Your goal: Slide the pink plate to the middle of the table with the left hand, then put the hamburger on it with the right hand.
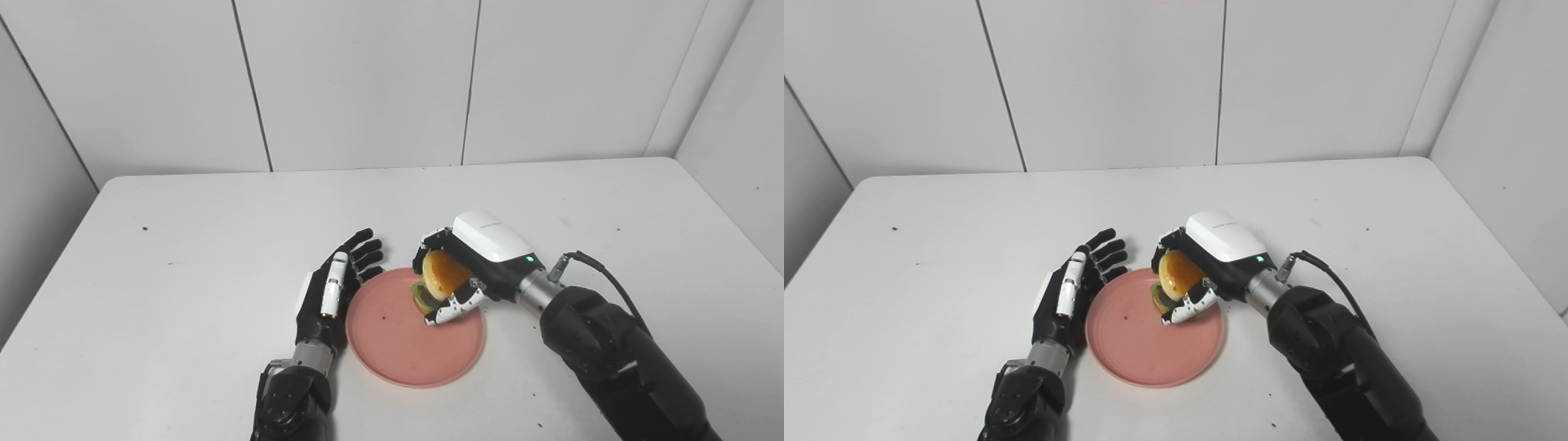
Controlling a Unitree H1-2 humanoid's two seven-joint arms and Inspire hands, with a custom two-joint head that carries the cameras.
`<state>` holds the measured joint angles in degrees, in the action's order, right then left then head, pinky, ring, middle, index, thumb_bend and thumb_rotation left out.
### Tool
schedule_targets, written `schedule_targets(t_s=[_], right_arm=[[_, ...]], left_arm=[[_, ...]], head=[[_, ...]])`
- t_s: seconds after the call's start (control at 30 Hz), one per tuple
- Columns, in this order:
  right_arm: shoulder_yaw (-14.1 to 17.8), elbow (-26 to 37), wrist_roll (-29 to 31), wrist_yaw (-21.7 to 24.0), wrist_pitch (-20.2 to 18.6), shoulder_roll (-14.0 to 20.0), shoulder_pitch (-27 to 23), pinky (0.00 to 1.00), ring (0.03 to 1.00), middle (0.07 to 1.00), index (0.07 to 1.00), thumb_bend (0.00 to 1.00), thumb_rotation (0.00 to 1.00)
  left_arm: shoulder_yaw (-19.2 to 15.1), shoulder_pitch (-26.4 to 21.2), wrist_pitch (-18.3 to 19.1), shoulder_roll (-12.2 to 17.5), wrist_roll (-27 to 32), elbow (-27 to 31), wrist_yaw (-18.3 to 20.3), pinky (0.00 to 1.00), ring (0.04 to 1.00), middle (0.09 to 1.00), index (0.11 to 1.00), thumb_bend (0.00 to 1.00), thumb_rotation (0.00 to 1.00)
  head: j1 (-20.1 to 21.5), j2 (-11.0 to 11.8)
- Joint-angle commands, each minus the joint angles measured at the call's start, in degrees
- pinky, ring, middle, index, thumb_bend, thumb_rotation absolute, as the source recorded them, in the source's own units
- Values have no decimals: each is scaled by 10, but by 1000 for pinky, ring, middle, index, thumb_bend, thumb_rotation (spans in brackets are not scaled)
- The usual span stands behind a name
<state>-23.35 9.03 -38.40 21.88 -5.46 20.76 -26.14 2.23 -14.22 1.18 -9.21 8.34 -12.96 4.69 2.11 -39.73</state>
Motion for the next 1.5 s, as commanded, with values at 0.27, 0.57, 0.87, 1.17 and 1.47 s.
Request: schedule_targets(t_s=[0.27, 0.57, 0.87, 1.17, 1.47], right_arm=[[-23, -17, -8, 3, 52, -9, -18, 173, 227, 471, 483, 522, 0], [-47, -61, -20, 5, 74, -13, -23, 264, 333, 419, 520, 514, 0], [-51, -63, -38, -13, 102, -6, -8, 468, 547, 484, 504, 517, 1], [-40, -41, -29, -2, 96, -9, 5, 623, 719, 768, 783, 634, 513], [-22, -27, 7, 15, 85, -10, 16, 699, 802, 855, 871, 717, 673]], left_arm=[[9, -2, -19, -8, -14, -19, -4, 740, 789, 781, 751, 194, 978], [9, -5, -25, -6, -11, -24, -2, 741, 798, 788, 758, 194, 988], [13, -7, -21, -6, -27, -25, -13, 762, 807, 793, 760, 195, 963], [10, -7, -28, -12, -29, -22, -22, 733, 786, 784, 753, 168, 870], [4, -4, -11, -17, -8, -11, -18, 756, 820, 837, 808, 159, 946]], head=[[-9, -2], [-8, -3], [-5, -6], [-3, -7], [-1, -5]])
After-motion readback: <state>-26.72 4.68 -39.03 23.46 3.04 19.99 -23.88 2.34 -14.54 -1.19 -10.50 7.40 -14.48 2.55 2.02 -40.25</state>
